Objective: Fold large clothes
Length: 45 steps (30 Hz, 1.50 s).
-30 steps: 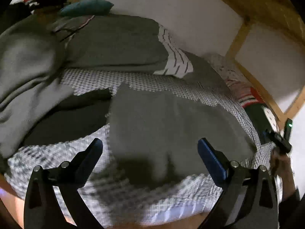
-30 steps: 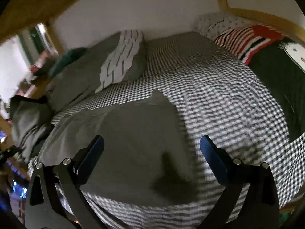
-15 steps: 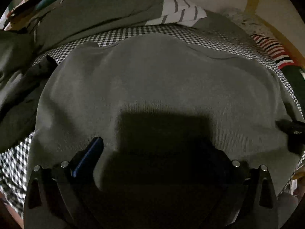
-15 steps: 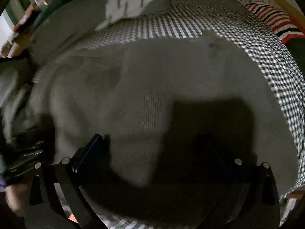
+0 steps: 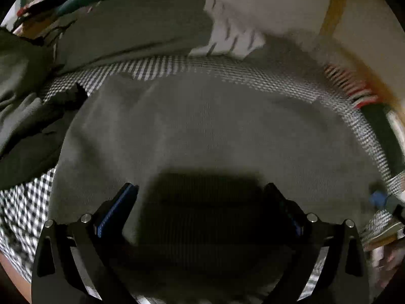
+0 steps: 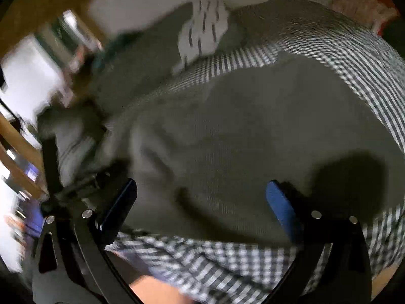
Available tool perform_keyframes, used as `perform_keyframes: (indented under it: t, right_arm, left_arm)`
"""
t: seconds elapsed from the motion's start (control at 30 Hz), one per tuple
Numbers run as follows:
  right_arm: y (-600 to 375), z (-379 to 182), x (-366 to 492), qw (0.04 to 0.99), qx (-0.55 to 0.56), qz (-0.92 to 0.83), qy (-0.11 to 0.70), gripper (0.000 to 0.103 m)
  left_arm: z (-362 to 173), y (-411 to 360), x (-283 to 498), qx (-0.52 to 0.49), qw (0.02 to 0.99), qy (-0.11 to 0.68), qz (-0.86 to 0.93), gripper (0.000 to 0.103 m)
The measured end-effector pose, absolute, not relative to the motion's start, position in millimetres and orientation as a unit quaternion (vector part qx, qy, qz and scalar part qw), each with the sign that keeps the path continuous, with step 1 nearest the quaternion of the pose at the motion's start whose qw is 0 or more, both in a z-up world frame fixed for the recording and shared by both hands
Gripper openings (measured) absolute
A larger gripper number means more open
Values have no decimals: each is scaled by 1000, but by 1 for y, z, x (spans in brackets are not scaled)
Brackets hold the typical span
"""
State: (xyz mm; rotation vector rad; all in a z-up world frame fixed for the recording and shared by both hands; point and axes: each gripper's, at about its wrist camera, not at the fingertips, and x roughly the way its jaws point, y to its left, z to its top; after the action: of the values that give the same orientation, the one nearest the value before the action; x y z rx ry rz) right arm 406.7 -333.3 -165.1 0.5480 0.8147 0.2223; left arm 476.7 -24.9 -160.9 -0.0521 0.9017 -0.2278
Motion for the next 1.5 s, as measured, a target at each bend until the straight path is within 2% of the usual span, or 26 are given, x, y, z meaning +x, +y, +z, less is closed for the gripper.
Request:
perform_keyframes:
  t: [0.13, 0.33, 0.37, 0.43, 0.47, 0.5, 0.87, 1.07, 1.13, 1.2, 1.23, 1.37, 1.5]
  right_arm:
    - [-371, -159, 370, 877, 335, 75, 337, 100]
    - [-421, -204, 343, 802, 502, 32, 322, 100]
    - [-425, -212, 342, 788, 522, 30, 325, 100]
    - [-435, -234, 344, 751, 576, 29, 323, 100]
    - [-435, -240, 345, 740, 591, 35, 319, 100]
    - [-435, -243, 347, 738, 595, 39, 318, 100]
    - [-428, -253, 380, 749, 581, 47, 315, 100]
    - [-439, -256, 404, 725, 622, 63, 290, 100]
    - [-436, -249, 407, 731, 619, 98, 271, 94]
    - [-429, -239, 409, 750, 594, 102, 272, 79]
    - [-428, -240, 410, 753, 588, 87, 284, 78]
    - [-434, -252, 394, 733, 611, 20, 299, 78]
    - [-426, -242, 392, 764, 546, -28, 342, 84]
  left_arm:
    - [-140, -49, 454, -45, 913, 391, -108, 98]
    - [-122, -93, 407, -20, 944, 298, -139, 98]
    - [-129, -106, 410, 4, 938, 313, -148, 98]
    - [-168, -133, 437, 79, 906, 397, -125, 98]
    - [-185, -135, 447, 85, 893, 424, -123, 99]
    - [-205, -130, 456, 66, 885, 441, -136, 99]
    - [-206, -125, 454, 54, 886, 433, -154, 99]
    - [-207, -124, 454, 55, 887, 431, -156, 99]
    - [-207, -124, 455, 55, 887, 430, -156, 99]
    - [-207, -124, 454, 55, 888, 430, -156, 99]
    - [-207, -125, 454, 55, 888, 429, -156, 99]
    - [-207, -125, 454, 56, 888, 429, -156, 99]
    - [-207, -124, 454, 56, 889, 428, -155, 99]
